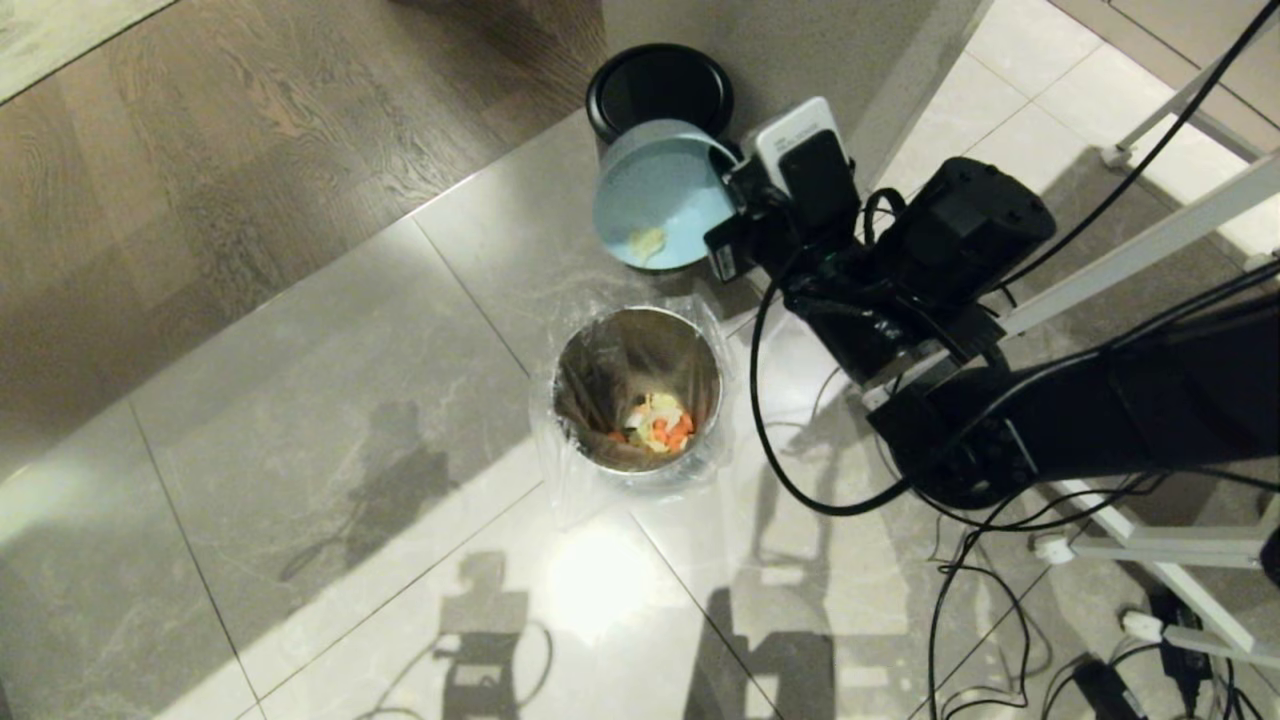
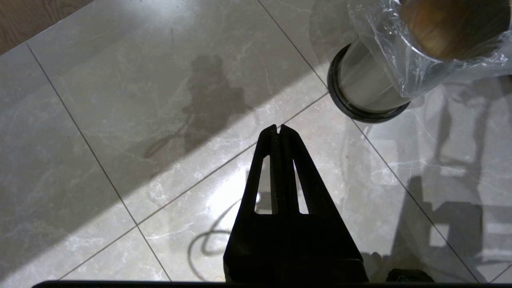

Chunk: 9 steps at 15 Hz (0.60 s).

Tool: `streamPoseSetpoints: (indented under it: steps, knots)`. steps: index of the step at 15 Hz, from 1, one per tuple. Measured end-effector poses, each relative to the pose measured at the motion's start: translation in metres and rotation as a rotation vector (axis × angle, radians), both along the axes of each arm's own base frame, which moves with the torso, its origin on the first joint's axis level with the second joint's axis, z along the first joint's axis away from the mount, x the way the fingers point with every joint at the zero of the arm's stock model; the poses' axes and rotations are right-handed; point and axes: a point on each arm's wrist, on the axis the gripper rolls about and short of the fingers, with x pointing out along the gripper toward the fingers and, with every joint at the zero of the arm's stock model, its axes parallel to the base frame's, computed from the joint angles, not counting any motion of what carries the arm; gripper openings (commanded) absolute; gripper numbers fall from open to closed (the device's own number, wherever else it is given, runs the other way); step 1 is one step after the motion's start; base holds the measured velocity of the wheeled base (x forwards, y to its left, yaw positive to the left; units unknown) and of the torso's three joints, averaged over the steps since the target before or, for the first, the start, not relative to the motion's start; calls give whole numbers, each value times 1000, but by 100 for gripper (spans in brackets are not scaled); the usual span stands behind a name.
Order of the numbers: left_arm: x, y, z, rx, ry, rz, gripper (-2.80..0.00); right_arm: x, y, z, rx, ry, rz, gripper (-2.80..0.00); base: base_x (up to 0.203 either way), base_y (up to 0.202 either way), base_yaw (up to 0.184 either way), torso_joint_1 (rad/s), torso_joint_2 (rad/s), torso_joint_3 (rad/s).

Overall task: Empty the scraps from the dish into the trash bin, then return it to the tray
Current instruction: Put the bowl back to the table

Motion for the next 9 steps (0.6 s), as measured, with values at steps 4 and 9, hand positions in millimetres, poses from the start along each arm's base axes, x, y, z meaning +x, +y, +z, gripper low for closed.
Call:
streamPoseSetpoints:
  steps: [4,9]
  knots:
    - [0,0,0,0,0,0,-280,-5,-27,-22,71,253,-87,-280,0,0,0,0,0,0]
    - [0,0,0,0,0,0,-280,-3,-83,-41,176,468,-167,-280,0,0,0,0,0,0]
